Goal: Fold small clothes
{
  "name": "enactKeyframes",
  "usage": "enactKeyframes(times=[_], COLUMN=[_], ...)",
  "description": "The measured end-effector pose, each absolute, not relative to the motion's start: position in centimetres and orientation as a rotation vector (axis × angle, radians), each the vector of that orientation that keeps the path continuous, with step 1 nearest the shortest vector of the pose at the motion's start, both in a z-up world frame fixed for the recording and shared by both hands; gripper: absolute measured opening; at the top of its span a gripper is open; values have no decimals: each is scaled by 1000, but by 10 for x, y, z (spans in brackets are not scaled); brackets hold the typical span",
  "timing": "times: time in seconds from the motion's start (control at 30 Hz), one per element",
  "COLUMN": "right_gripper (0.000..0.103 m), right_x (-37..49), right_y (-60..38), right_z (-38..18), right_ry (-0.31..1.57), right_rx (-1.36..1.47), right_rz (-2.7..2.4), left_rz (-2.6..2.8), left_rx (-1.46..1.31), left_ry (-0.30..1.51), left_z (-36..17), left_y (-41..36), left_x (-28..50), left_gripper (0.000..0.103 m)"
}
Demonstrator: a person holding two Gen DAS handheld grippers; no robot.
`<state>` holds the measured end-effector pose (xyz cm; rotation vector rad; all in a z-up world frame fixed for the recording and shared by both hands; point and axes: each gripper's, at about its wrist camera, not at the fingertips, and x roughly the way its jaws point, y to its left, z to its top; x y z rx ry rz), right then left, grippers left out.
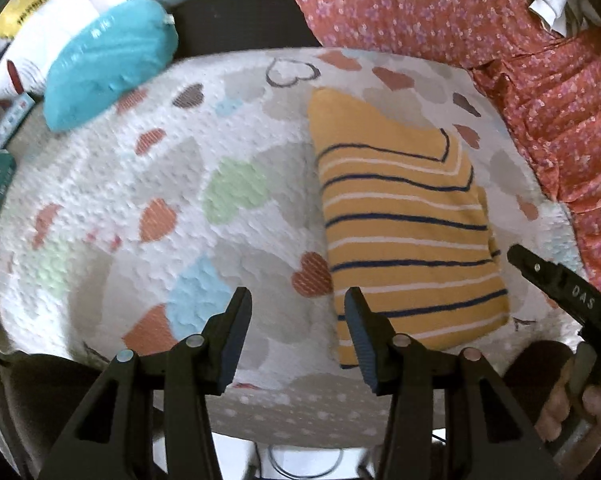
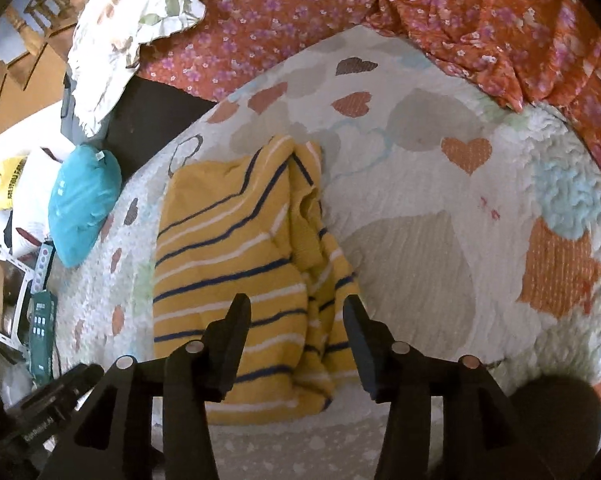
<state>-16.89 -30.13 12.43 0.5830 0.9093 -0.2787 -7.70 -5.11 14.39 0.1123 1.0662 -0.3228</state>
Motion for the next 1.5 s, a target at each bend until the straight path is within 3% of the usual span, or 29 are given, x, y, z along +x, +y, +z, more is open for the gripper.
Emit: enactKeyframes(times=[0.17,1.5], right_gripper=[53,62], right_x=[-167,-165], right_y=[-291,-303], right_z=[120,80], right_ry=[937,985], right_rx=[537,601], right_rz=[-281,-290], left_rz=[-312,-339], left_rx=[145,164], left_ry=[1024,1145], left_z=[150,120], left_y=[-49,-68], left_x=[-81,-80], left_gripper=[57,57])
